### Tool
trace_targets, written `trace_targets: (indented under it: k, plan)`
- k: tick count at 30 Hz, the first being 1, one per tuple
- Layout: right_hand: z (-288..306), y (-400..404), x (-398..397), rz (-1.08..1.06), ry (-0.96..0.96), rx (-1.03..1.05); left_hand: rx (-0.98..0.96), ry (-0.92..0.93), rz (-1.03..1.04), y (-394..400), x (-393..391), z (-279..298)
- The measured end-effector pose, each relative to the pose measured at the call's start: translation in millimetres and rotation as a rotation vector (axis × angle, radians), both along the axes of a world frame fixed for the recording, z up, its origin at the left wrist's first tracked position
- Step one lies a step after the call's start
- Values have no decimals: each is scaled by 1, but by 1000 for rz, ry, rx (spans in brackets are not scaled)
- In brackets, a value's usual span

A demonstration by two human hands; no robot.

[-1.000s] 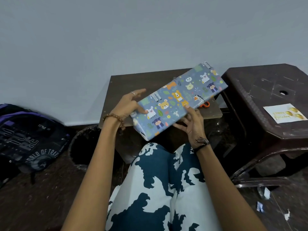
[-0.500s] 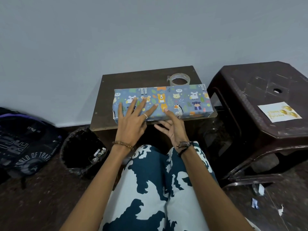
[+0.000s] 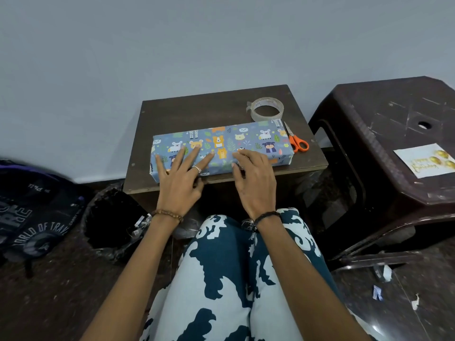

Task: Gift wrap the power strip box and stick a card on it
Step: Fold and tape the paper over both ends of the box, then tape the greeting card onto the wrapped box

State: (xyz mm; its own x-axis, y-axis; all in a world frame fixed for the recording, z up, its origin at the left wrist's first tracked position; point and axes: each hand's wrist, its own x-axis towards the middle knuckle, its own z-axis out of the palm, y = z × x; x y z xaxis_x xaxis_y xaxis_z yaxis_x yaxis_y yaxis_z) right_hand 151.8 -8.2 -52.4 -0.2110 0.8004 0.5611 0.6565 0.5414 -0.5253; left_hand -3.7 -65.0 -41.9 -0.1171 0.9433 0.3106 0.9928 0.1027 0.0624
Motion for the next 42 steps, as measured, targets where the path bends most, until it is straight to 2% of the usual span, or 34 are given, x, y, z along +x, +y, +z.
trace_targets:
  k: [7,12,15,18,21,24,26,29,34,36,39,42]
  plan:
    - [5,0,-2,-34,-131,65,-25,-290,97,6,8,15]
    - [16,-5,3,-20,-160,26,-43,-341,120,3,38,26]
    - [34,-12,18,-68,-116,44,20,-379,33,2,76,40]
    - [57,-11,53,-151,19,62,101,-521,-67,11,122,60]
    - [71,1,98,-307,130,44,141,-593,-268,35,167,73]
    - [74,12,141,-472,233,-25,78,-657,-512,67,213,69]
    - [70,19,166,-556,250,-98,-3,-637,-608,87,238,62]
    - [56,30,195,-652,214,-216,-152,-508,-712,112,268,53]
    - [36,48,229,-663,-23,-465,-304,-256,-774,140,299,33]
    - [32,48,232,-636,-117,-514,-328,-257,-759,137,300,27]
    - [26,39,226,-588,-205,-472,-316,-349,-724,118,290,21]
    - [14,29,215,-612,-147,-309,-300,-448,-686,101,275,14]
